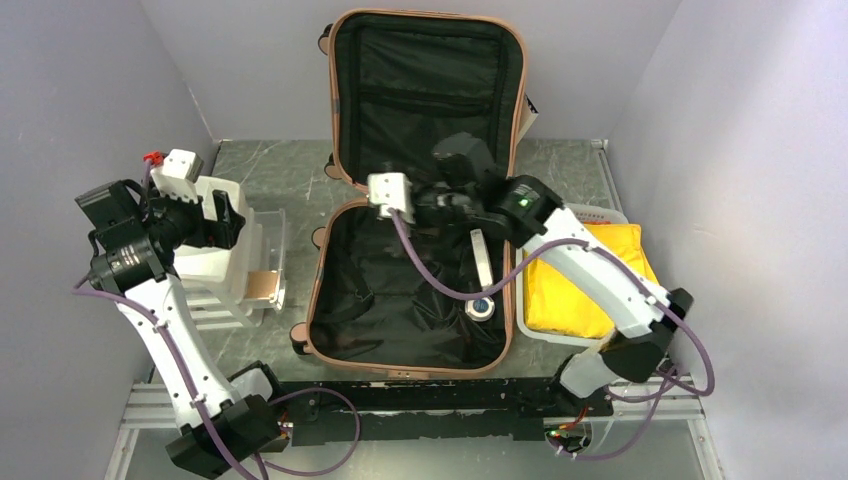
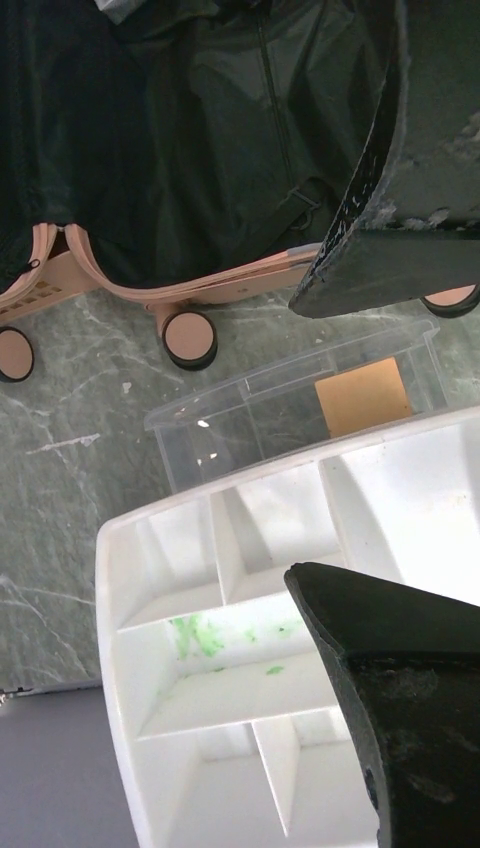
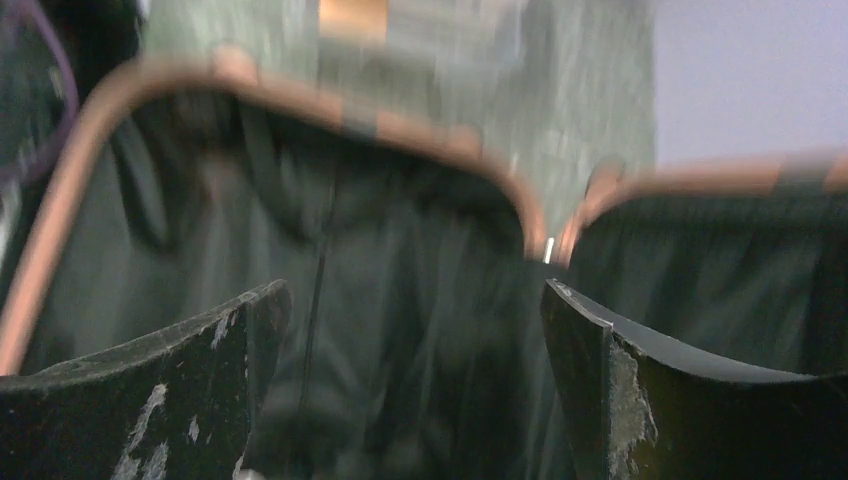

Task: Open, take out, and arrange the luggage
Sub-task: Place the personal item in the drawer, then pick up the personal item from the luggage.

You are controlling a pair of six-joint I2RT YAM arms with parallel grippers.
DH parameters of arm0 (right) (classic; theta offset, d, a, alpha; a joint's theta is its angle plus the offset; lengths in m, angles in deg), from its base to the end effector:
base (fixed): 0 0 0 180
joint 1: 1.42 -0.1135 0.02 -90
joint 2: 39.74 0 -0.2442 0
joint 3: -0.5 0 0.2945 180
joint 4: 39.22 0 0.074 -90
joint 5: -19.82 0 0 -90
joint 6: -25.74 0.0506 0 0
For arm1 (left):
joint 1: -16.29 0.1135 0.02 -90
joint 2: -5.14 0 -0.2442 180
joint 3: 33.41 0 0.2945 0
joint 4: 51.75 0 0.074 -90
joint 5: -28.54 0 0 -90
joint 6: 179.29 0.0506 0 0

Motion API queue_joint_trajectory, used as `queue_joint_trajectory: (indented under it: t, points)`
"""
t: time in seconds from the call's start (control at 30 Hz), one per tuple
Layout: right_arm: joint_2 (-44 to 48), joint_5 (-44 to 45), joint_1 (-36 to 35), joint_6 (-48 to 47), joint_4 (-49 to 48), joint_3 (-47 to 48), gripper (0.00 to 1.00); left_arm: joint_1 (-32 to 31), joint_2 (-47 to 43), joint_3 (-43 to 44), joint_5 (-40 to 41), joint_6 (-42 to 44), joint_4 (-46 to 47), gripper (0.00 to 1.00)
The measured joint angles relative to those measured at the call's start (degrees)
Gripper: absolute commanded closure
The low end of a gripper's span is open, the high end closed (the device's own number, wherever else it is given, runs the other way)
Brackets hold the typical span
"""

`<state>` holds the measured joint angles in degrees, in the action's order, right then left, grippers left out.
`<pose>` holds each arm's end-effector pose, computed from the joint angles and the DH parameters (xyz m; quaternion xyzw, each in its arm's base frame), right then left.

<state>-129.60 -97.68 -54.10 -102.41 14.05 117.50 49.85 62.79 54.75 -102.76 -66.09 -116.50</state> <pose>0.2168 0.3229 0.4397 -0.6753 0.4891 0.2651 0.4842 0.2148 0.1024 0.4063 0.0896 0.8386 -0.0663 0.5332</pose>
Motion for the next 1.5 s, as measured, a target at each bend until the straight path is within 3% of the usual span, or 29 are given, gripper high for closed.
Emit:
queue_joint_trajectory:
  t: [0.1, 0.23, 0.33, 0.47, 0.67, 1.37, 1.5]
  points:
    - [4.7, 0.6, 8.4, -8.4, 10.2, -8.5, 0.00, 0.0, -0.8, -1.7, -1.1, -0.1, 1.0, 0.04]
    - [1.8, 3.3, 19.6, -18.3, 21.0, -18.2, 0.00, 0.0, -0.8, -3.5, -3.1, -0.5, 3.0, 0.04]
    - [1.0, 5.8, 22.1, -24.7, 26.1, -27.1, 0.00, 0.0, -0.9, -5.0, -4.1, -0.7, 3.9, 0.03]
    - [4.3, 6.7, 21.4, -30.5, 28.4, -35.5, 0.00, 0.0, -1.4, -6.5, -4.4, -1.1, 4.5, 0.04]
    - [7.4, 5.1, 21.0, -35.8, 28.8, -37.6, 0.00, 0.0, -2.1, -6.7, -4.5, -1.4, 4.8, 0.04]
    - [0.7, 4.9, 16.5, -34.7, 19.3, -43.2, 0.00, 0.0, -2.2, -7.6, -4.8, -2.0, 5.7, 0.04]
    - [0.3, 5.4, 15.7, -33.7, 18.1, -44.6, 0.13, 0.0, -1.7, -7.6, -5.0, -2.2, 6.0, 0.04]
